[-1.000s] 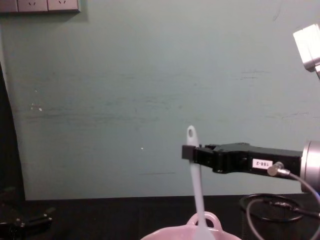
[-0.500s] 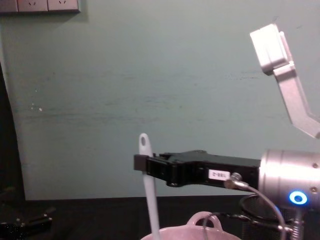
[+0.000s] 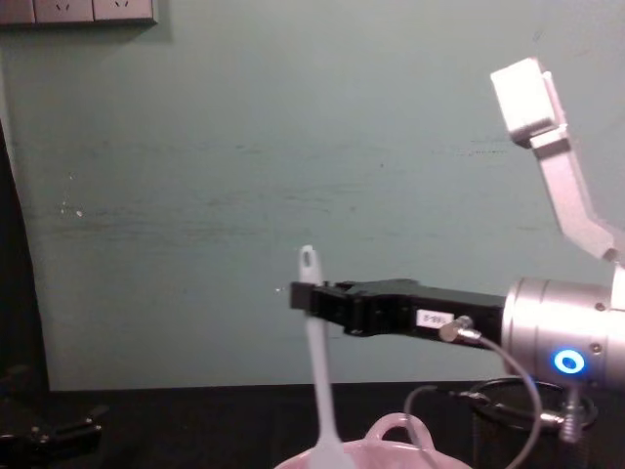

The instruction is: Use the one hand to pick up the spoon and stir the clear water in the bowl.

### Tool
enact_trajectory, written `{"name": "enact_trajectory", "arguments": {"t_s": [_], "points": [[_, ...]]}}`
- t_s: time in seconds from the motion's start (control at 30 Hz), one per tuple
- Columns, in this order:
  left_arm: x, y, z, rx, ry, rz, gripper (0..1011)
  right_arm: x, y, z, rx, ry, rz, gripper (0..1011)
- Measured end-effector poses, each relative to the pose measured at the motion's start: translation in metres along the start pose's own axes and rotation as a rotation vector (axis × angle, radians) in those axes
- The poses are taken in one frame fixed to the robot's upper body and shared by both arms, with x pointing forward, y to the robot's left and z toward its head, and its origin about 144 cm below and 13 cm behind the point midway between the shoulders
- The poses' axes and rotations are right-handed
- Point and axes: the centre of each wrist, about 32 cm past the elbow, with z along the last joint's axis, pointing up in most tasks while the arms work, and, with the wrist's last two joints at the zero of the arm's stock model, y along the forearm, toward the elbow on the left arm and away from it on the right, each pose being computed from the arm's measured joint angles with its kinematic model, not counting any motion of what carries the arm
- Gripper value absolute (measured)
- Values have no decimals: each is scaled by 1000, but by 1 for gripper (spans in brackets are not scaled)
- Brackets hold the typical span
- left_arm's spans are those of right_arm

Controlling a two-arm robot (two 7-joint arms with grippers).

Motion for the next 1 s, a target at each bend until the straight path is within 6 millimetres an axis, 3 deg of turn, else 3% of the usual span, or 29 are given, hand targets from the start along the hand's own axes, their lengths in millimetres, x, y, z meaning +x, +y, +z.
{"name": "enact_trajectory", "arguments": {"t_s": [0.27, 0.53, 0.73, 1.0], "points": [[0, 0, 0, 0, 0, 0, 1005, 13, -26, 5, 12, -16, -91, 121], [0, 0, 0, 0, 0, 0, 1005, 6, -43, 5, -6, -19, -99, 121], [0, 0, 0, 0, 0, 0, 1005, -9, -41, 2, -18, -11, -57, 121], [0, 0, 0, 0, 0, 0, 1005, -31, -23, 0, -17, -4, 39, 121]]}}
